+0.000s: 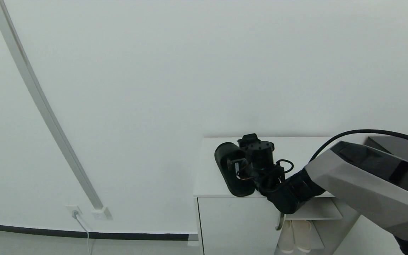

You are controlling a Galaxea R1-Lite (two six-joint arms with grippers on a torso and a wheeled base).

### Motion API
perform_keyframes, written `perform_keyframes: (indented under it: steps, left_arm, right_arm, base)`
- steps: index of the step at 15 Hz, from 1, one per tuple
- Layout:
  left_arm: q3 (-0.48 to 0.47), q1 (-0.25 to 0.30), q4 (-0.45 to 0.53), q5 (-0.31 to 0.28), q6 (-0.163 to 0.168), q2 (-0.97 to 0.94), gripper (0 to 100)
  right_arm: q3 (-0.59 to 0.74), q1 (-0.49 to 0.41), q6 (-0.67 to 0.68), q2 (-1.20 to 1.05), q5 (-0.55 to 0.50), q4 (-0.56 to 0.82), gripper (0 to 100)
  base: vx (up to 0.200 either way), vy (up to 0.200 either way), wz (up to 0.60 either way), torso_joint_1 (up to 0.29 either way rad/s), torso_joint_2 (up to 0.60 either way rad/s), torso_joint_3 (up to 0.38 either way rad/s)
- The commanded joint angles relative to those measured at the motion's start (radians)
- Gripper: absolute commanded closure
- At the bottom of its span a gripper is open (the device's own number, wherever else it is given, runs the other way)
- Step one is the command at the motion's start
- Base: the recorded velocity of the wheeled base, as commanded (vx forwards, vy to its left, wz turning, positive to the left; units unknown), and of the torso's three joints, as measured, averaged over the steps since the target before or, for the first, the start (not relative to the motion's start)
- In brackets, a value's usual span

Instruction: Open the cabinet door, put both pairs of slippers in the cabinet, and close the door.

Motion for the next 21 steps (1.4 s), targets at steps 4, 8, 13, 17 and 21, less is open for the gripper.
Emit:
perform_keyframes:
  steps: [4, 8, 13, 17, 21]
  left_arm:
    - [0.0, 0.0, 0.0, 0.0, 0.001, 0.002, 100]
    - [0.0, 0.0, 0.0, 0.0, 0.001, 0.0, 100]
    - [0.0, 0.0, 0.0, 0.0, -0.001, 0.002, 100]
    - [0.0, 0.0, 0.0, 0.0, -0.001, 0.0, 100]
    - [0.0, 0.0, 0.0, 0.0, -0.001, 0.0, 100]
  right_arm:
    - [-0.071, -0.009, -0.005, 0.047, 0.002, 0.005, 0]
    - [-0.084, -0.009, -0.005, 0.065, 0.004, 0.014, 100]
    - [-0.057, -0.009, -0.005, 0.029, 0.004, 0.016, 100]
    - [0.101, 0.004, -0.005, -0.145, 0.019, 0.013, 100]
    - [0.333, 0.039, -0.002, -0.396, 0.096, 0.014, 100]
  base:
    - [0.0, 0.0, 0.0, 0.0, 0.0, 0.0]
    - [0.0, 0.0, 0.0, 0.0, 0.0, 0.0]
    - [0.0, 0.0, 0.0, 0.0, 0.0, 0.0]
    - [0.0, 0.0, 0.0, 0.0, 0.0, 0.0]
    - [0.0, 0.0, 0.0, 0.0, 0.0, 0.0]
